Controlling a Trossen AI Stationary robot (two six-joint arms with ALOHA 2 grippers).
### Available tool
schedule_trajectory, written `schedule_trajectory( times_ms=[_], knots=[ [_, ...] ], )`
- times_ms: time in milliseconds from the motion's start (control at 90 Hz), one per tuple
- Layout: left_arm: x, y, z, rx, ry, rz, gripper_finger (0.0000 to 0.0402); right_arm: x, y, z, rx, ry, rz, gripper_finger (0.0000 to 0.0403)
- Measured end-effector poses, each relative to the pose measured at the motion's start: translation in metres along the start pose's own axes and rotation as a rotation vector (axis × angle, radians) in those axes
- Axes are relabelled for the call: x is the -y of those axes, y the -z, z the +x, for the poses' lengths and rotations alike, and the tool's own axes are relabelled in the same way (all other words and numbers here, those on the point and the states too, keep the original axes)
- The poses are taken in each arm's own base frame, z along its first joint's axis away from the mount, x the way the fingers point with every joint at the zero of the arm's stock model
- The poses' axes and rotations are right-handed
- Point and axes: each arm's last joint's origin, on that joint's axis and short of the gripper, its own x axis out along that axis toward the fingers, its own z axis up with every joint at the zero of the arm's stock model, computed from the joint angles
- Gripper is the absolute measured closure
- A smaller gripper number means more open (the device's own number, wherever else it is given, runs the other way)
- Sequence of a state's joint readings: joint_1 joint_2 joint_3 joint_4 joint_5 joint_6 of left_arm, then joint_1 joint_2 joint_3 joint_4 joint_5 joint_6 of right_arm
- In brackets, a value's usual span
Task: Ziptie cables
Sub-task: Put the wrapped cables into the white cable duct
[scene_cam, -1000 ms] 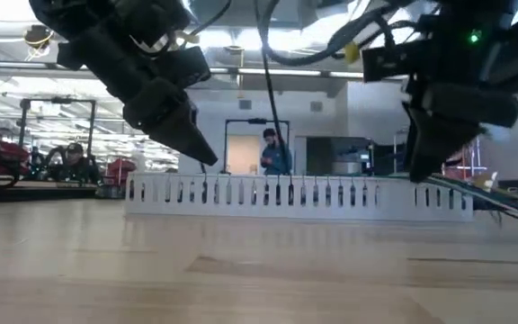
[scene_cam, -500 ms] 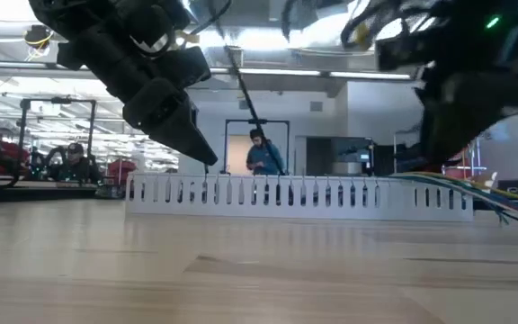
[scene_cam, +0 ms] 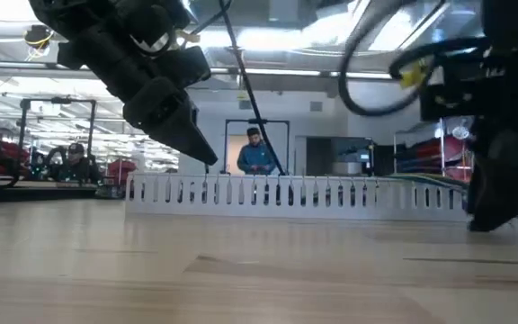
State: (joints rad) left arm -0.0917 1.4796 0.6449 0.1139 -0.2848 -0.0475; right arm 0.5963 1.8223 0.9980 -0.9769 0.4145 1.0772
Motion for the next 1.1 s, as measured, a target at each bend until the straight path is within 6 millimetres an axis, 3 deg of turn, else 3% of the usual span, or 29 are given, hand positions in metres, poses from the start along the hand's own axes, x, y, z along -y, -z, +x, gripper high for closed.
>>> schedule_trajectory(
  times_ms=[222,522,678,756,933,1100],
  knots=[
    [0.0,0.0,0.0,0.0,0.0,-0.001,0.0242,0.029,0.006,-0.007,-0.062,0.281,-0.081,0.0233],
    [-0.001,0.0,0.0,0.0,-0.001,0.0,0.0242,0.045,-0.008,0.001,-0.084,0.361,-0.127,0.0233],
    [0.0,0.0,0.0,-0.002,-0.001,-0.003,0.0242,0.066,-0.009,-0.014,-0.145,0.467,-0.158,0.0233],
    [0.0,0.0,0.0,-0.001,0.0,-0.001,0.0242,0.071,-0.009,-0.023,-0.131,0.383,-0.122,0.0233],
    [0.0,0.0,0.0,-0.002,0.0,-0.001,0.0242,0.062,-0.005,-0.047,0.041,-0.097,-0.064,0.0233],
    [0.0,0.0,0.0,-0.002,0.0,-0.003,0.0242,0.061,0.016,-0.028,0.154,-0.052,-0.101,0.0233]
  ],
)
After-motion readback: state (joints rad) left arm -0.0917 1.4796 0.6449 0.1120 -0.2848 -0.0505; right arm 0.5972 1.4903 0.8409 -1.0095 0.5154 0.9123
